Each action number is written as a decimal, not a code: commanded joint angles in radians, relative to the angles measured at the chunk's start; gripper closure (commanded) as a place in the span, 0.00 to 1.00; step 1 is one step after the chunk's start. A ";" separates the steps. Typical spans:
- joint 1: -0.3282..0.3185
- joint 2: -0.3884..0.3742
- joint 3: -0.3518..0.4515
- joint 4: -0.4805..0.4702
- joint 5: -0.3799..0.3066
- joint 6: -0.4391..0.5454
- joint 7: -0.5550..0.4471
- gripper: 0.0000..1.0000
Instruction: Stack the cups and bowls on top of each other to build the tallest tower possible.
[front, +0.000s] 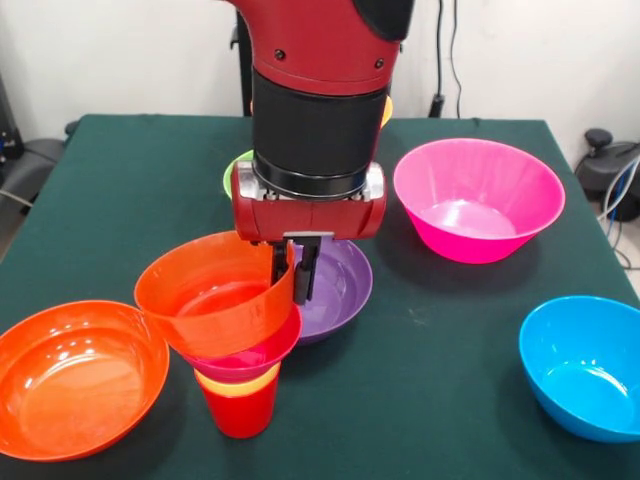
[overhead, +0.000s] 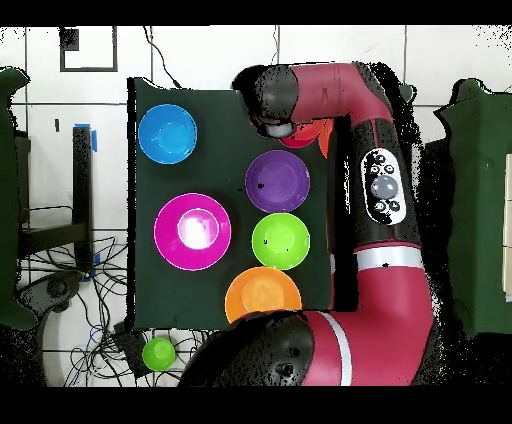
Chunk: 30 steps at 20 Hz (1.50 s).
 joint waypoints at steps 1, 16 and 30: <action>0.037 -0.011 0.031 -0.044 -0.049 0.128 -0.289 1.00; 0.064 -0.038 -0.008 -0.025 -0.068 0.154 -0.236 1.00; 0.117 -0.029 -0.056 -0.063 -0.106 0.193 -0.204 1.00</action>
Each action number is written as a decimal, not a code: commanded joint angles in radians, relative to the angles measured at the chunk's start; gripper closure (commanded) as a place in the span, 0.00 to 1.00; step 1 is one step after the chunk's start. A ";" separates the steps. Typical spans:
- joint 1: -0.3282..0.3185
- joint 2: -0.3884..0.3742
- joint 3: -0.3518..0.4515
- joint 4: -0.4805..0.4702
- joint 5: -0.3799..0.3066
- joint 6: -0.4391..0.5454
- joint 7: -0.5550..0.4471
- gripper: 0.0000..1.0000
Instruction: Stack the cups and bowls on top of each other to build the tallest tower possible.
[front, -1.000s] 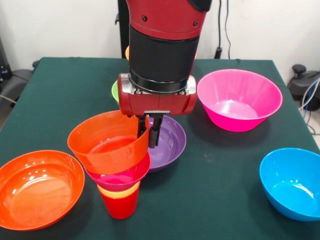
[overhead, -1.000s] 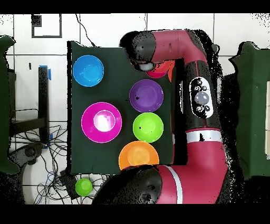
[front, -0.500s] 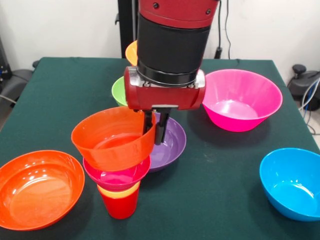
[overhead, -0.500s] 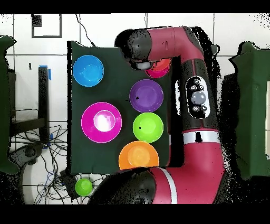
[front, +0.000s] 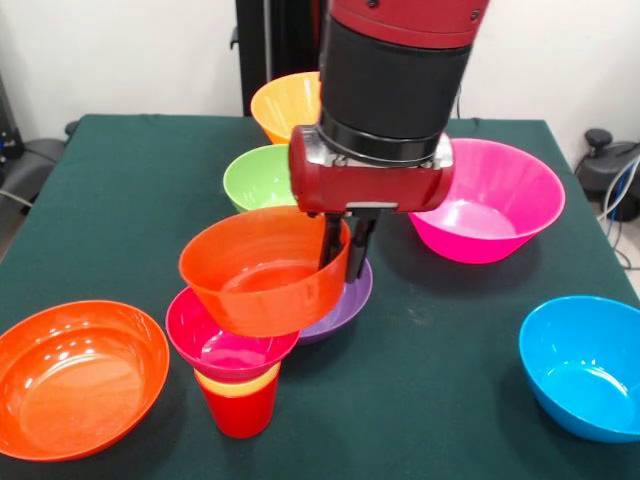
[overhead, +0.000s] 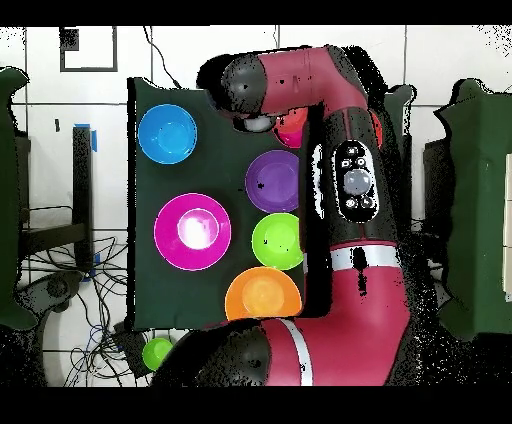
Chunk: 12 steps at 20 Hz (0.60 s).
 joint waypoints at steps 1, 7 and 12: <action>0.042 0.006 -0.040 -0.036 -0.097 0.145 -0.208 1.00; 0.044 0.012 -0.040 -0.053 -0.125 0.162 -0.222 1.00; 0.042 0.026 -0.032 -0.068 -0.149 0.168 -0.253 1.00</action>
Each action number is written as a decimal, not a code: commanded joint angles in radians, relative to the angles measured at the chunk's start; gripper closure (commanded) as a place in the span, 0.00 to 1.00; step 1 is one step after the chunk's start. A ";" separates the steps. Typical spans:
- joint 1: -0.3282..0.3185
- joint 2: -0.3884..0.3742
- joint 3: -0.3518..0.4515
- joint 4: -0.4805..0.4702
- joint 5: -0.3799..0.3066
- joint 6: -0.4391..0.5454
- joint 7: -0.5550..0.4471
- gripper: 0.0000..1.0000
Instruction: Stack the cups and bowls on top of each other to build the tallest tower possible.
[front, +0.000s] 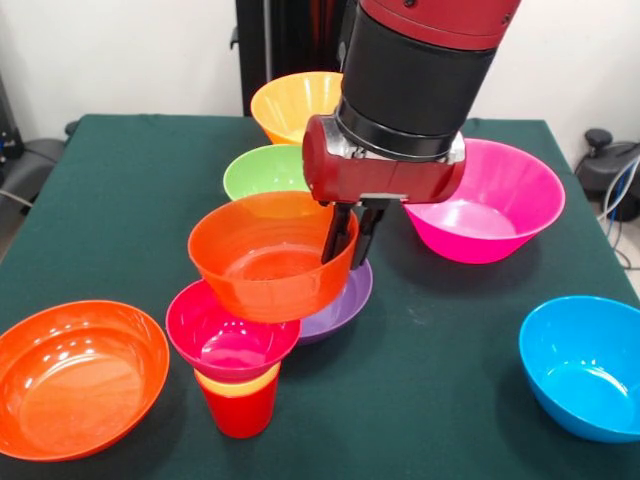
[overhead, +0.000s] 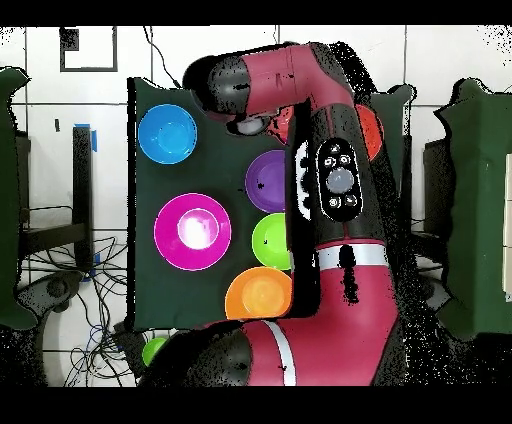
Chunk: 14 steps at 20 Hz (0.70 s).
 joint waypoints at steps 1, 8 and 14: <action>0.011 0.027 -0.023 -0.049 -0.093 0.104 -0.256 1.00; 0.003 0.012 -0.025 -0.011 -0.109 0.066 -0.279 1.00; 0.000 0.018 -0.028 0.007 -0.121 0.022 -0.275 1.00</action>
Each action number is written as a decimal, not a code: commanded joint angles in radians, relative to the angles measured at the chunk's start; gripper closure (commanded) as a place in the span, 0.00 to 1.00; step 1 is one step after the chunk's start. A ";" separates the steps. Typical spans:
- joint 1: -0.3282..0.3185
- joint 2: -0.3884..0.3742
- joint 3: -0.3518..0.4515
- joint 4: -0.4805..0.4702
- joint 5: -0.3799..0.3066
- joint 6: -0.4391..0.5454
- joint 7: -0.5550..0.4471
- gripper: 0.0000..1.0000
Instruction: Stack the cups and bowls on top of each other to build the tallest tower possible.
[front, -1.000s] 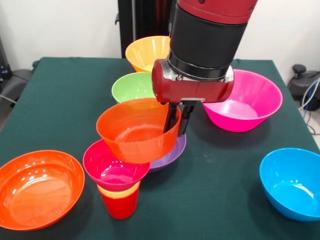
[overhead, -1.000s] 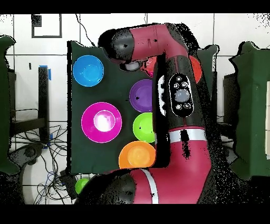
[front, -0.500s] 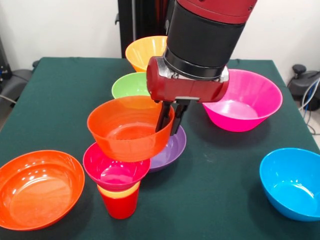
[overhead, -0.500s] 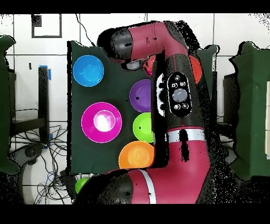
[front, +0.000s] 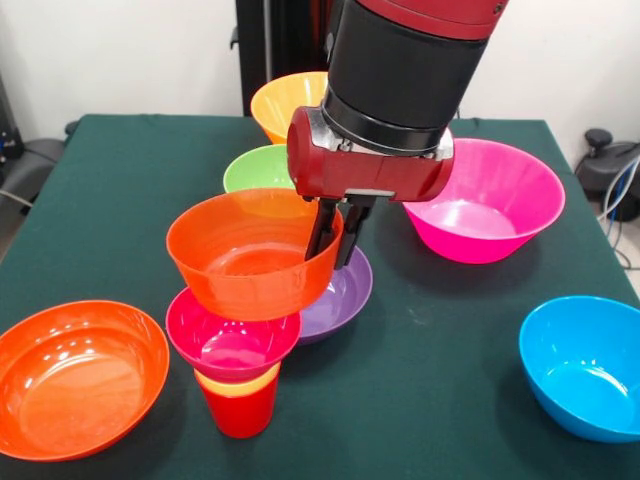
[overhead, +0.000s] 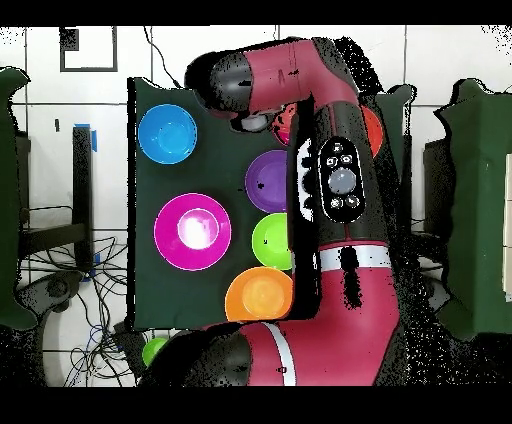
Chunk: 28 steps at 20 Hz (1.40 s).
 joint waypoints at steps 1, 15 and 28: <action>0.000 0.027 -0.025 0.019 -0.103 0.018 -0.276 1.00; -0.024 0.059 -0.025 0.066 -0.159 -0.076 -0.262 1.00; -0.020 0.073 -0.014 0.050 -0.145 -0.071 -0.212 1.00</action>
